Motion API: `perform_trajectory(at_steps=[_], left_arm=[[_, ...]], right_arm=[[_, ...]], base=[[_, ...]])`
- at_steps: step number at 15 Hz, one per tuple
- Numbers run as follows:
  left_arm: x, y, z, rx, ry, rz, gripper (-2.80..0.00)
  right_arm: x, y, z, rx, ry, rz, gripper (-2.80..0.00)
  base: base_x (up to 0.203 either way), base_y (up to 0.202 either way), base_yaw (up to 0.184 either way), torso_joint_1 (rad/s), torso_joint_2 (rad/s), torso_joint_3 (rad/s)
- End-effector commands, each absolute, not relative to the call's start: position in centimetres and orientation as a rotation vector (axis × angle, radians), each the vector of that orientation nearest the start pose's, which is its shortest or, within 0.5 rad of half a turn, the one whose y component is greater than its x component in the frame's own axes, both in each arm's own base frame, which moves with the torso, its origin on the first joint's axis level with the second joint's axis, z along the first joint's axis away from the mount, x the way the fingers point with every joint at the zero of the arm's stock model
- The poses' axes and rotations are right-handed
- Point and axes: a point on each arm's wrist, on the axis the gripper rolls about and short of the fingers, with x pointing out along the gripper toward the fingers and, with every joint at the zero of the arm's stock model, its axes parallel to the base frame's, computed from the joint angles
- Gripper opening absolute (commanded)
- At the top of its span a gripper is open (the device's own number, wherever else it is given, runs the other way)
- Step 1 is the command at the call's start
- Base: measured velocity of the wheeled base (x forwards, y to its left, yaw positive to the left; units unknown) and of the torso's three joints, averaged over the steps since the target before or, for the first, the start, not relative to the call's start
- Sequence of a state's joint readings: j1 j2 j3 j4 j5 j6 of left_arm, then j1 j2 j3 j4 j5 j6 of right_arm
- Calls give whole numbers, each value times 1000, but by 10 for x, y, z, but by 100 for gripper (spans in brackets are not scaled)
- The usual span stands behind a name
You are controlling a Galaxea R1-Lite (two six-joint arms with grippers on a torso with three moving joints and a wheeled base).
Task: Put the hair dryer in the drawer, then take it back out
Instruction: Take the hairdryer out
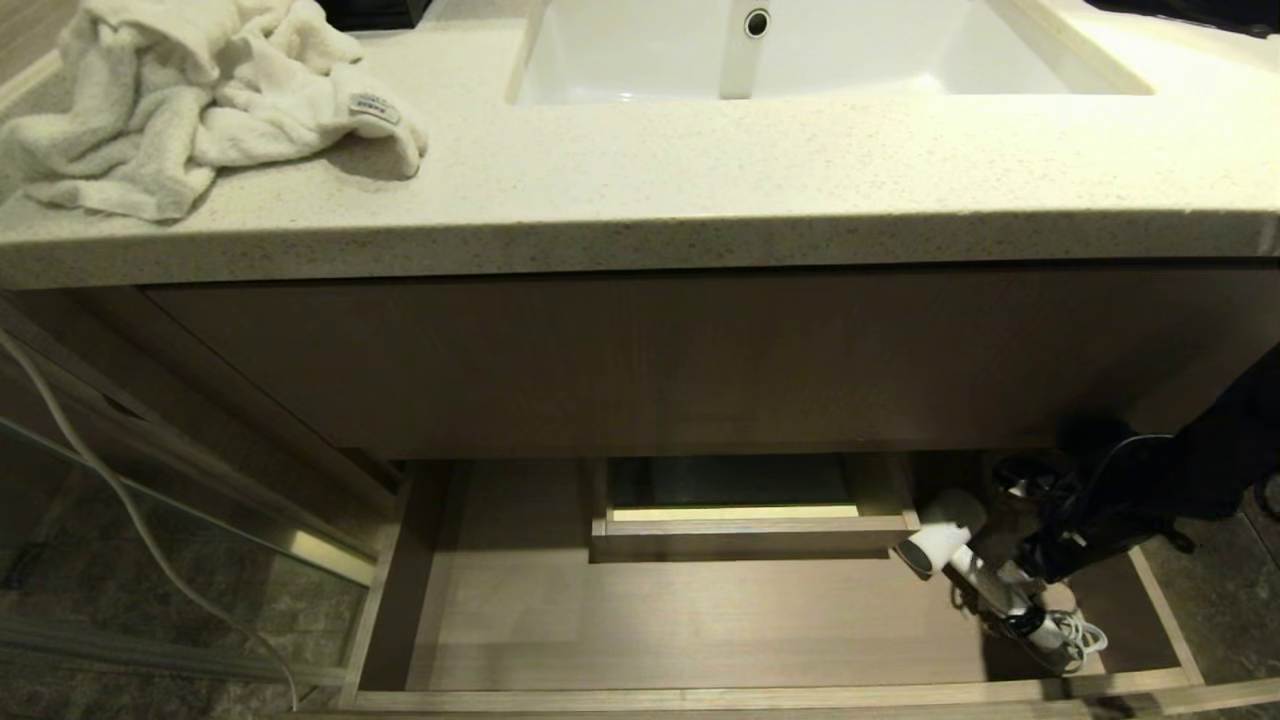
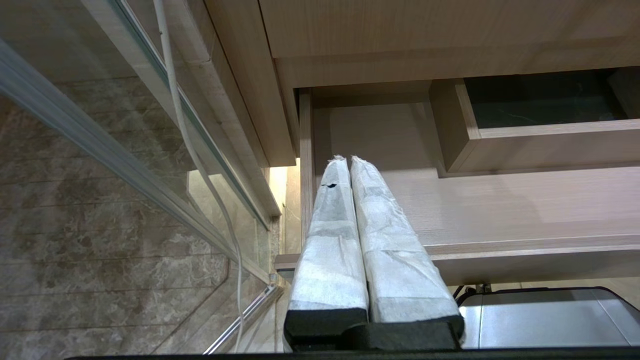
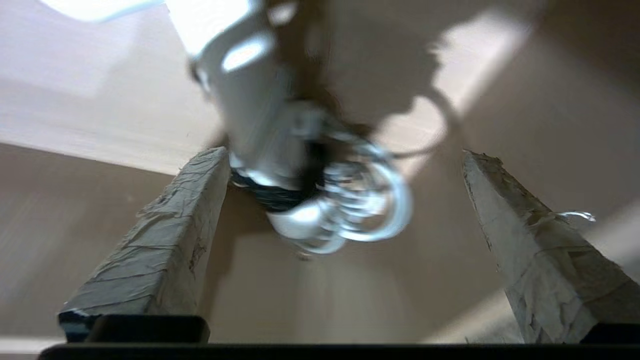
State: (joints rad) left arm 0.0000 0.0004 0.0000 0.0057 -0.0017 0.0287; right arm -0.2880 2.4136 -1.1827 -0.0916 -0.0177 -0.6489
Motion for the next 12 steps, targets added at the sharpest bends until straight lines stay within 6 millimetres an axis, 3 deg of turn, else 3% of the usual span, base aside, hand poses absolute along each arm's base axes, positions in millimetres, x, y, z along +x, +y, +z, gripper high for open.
perform_trajectory(at_steps=[1, 6, 10, 12], left_arm=[[-23, 0, 74, 29, 9, -2, -280], [-23, 0, 74, 29, 9, -2, -280], [-23, 0, 74, 29, 9, -2, -280], [-23, 0, 74, 29, 9, -2, -280]], right_arm=[[373, -109, -58, -427, 1172, 109, 0], [380, -101, -96, -470, 1062, 85, 0], [393, -103, -110, -470, 1036, 108, 0], [395, -103, -107, -472, 1055, 130, 0]], base=[[0, 0, 0, 0, 0, 0], [0, 0, 0, 0, 0, 0], [0, 0, 0, 0, 0, 0], [0, 0, 0, 0, 0, 0]])
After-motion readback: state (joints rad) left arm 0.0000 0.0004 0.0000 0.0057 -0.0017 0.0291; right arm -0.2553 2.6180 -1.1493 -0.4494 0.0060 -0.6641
